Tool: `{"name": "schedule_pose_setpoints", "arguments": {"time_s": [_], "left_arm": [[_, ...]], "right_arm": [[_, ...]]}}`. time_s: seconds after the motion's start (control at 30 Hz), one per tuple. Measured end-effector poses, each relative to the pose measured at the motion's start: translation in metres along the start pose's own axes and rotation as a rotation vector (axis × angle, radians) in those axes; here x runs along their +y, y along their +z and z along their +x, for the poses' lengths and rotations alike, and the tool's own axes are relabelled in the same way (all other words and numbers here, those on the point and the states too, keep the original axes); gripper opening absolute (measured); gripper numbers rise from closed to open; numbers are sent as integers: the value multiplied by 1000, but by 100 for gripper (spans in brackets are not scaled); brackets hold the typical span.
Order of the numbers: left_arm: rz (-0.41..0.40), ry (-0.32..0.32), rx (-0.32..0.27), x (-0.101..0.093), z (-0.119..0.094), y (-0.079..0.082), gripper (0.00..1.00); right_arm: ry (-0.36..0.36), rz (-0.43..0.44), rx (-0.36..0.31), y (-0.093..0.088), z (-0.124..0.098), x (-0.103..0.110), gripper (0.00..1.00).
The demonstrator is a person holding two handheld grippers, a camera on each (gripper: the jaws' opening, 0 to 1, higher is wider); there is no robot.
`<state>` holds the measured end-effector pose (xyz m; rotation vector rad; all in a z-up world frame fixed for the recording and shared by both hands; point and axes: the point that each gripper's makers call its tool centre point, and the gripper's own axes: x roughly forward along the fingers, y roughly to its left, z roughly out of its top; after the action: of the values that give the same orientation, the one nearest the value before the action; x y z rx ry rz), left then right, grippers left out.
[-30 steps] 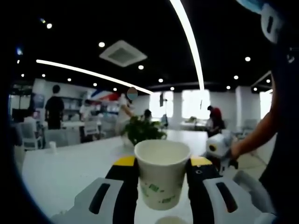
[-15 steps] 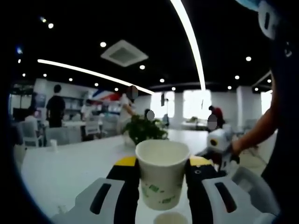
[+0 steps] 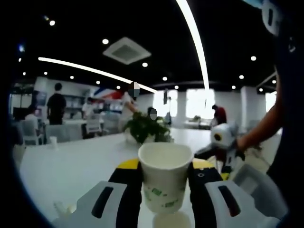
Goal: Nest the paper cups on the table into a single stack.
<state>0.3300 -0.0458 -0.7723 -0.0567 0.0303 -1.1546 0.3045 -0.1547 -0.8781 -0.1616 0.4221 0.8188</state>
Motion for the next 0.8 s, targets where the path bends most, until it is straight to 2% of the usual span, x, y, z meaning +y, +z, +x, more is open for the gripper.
{"name": "schedule_pose_setpoints", "arguments": {"time_s": [0.53,0.8], "left_arm": [[-25,-5,-13,2,0,-13,36],[-4,-6,4,3,0,-24,36]], "right_arm": [[1,2,-1,4,2,0,99],[8,-4,15,0,2,3,99]]}}
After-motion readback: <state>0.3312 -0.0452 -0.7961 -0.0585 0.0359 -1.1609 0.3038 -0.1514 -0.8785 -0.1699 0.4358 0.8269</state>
